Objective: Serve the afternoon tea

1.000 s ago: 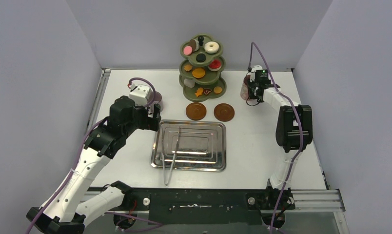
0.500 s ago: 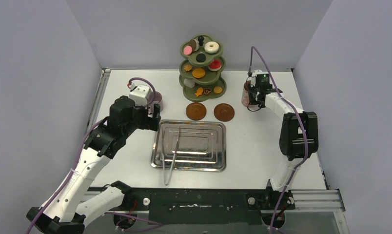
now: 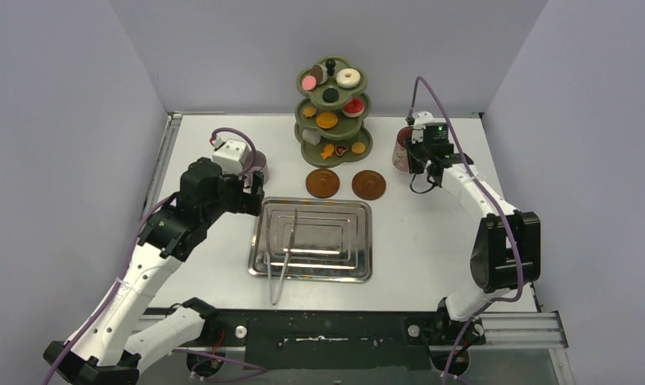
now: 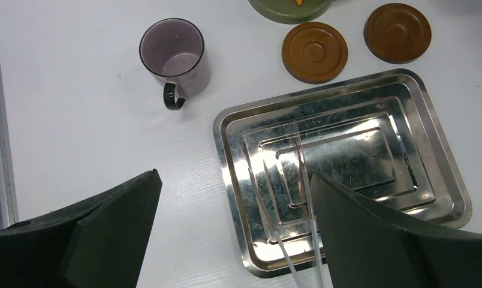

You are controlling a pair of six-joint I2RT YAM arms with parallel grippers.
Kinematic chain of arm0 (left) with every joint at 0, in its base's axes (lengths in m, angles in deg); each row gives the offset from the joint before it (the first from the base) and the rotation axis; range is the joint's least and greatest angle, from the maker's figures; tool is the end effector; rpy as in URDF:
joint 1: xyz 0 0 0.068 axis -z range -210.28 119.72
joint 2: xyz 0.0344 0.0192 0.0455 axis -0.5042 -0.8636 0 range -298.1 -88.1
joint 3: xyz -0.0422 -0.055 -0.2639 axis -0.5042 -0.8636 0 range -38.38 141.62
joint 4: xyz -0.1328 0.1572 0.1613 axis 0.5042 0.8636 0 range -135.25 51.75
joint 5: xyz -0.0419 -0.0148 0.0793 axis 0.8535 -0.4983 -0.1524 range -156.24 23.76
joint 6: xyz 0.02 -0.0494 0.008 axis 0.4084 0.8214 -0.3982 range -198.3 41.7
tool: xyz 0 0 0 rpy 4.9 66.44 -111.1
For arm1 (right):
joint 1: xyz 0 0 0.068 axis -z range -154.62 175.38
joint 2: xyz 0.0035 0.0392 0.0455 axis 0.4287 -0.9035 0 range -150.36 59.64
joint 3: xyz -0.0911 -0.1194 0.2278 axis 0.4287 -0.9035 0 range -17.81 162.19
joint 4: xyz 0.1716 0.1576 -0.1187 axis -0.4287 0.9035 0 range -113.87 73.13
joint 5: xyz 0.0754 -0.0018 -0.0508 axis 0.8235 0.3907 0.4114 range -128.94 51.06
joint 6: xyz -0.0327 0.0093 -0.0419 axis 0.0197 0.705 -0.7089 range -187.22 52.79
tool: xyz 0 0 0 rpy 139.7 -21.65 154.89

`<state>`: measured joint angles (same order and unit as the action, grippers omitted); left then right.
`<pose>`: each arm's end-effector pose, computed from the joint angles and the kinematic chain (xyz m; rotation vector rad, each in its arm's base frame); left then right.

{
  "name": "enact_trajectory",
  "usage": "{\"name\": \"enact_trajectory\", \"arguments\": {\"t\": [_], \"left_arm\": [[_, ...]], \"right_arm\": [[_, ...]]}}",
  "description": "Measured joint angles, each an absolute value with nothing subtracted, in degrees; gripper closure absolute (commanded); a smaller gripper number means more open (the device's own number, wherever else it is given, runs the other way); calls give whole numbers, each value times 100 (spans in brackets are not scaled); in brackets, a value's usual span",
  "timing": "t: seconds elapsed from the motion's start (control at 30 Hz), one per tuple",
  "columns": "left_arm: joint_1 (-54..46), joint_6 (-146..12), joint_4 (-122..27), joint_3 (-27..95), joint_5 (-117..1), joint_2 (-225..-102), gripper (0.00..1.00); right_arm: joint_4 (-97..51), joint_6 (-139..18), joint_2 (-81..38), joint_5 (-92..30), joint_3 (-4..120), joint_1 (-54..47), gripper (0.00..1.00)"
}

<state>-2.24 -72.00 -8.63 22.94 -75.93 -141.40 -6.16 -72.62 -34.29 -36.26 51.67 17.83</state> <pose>0.1725 -0.0850 0.3666 0.2873 2.0478 -0.1949 0.3637 0.0499 0.2565 -0.2840 2.2894 0.0733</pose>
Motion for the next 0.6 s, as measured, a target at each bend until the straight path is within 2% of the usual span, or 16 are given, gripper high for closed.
{"name": "enact_trajectory", "arguments": {"t": [0.6], "left_arm": [[-224,-7200,-863,2294,-7591,-14136,5]], "right_arm": [[-775,-7737,-3184,-2673,4566,1140,100]]}}
